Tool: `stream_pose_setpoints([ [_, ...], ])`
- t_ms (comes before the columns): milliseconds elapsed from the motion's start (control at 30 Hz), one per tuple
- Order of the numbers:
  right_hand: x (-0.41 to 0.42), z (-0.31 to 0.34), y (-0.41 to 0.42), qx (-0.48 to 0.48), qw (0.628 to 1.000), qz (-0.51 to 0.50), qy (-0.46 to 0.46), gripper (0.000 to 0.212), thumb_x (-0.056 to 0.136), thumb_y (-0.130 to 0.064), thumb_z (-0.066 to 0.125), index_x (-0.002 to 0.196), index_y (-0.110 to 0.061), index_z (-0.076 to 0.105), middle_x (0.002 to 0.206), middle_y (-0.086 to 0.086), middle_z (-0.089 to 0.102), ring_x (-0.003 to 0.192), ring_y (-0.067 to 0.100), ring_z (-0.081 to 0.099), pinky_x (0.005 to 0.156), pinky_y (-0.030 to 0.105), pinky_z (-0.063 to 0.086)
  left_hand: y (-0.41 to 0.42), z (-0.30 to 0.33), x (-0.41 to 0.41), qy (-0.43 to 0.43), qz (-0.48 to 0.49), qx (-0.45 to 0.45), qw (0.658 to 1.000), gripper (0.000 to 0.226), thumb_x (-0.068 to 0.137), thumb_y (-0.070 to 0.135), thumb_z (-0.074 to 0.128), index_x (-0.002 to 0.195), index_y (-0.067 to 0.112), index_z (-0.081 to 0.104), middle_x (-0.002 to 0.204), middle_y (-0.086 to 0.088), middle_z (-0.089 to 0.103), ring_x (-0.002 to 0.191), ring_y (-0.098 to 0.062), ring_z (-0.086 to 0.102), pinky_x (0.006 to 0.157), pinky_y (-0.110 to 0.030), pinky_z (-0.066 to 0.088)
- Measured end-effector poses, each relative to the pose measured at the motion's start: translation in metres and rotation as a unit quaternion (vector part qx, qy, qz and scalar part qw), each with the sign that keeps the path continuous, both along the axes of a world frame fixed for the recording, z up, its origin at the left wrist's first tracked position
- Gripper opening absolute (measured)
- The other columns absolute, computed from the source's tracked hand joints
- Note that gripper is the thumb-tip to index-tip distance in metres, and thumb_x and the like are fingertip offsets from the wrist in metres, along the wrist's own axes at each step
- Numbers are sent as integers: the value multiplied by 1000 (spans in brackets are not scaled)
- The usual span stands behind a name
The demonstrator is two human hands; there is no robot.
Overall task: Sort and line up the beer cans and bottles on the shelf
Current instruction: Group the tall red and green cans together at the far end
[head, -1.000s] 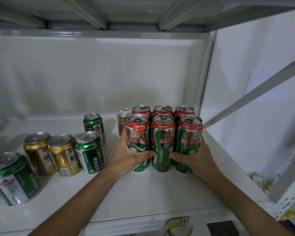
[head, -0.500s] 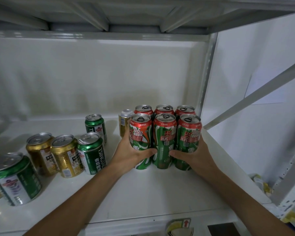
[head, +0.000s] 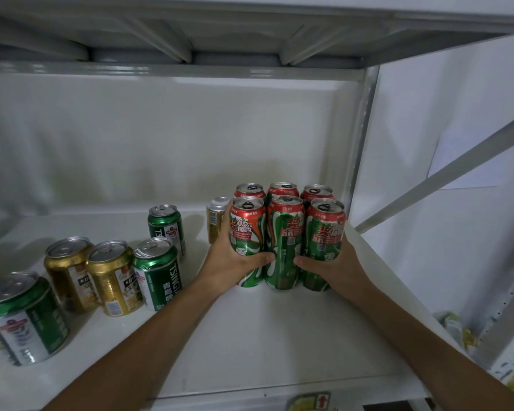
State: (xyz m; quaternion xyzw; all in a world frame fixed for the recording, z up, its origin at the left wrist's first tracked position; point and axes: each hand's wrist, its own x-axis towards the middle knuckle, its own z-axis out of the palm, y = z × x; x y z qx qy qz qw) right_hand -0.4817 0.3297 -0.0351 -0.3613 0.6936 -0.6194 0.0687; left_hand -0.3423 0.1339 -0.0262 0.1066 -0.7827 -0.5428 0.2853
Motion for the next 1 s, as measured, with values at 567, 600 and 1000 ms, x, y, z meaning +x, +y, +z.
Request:
stream_pose_setpoints([
  [567,-10,-8,-4,-20,1000,16,-3,91,64,-14,94,142,-22,46,128,-10,67,113,-1,67,79,12,55,-2,-6,-7,29,-8,9,999,119,61,27,101,156,34,29,135,9,67,121,-8,67,101,-35,57],
  [600,-9,-7,-4,-20,1000,17,-5,93,63,-17,94,142,-23,45,128,-11,67,115,0,66,80,13,55,-2,-6,-6,31,-8,9,999,119,62,23,100,156,34,29,134,9,67,120,-6,68,99,-30,58],
  [1000,-9,-9,-2,-39,999,23,11,96,63,-17,96,143,-17,45,132,-1,68,121,15,67,96,35,59,1,-3,6,43,-23,3,999,115,66,2,95,157,32,30,134,9,67,121,-5,67,90,-19,57],
])
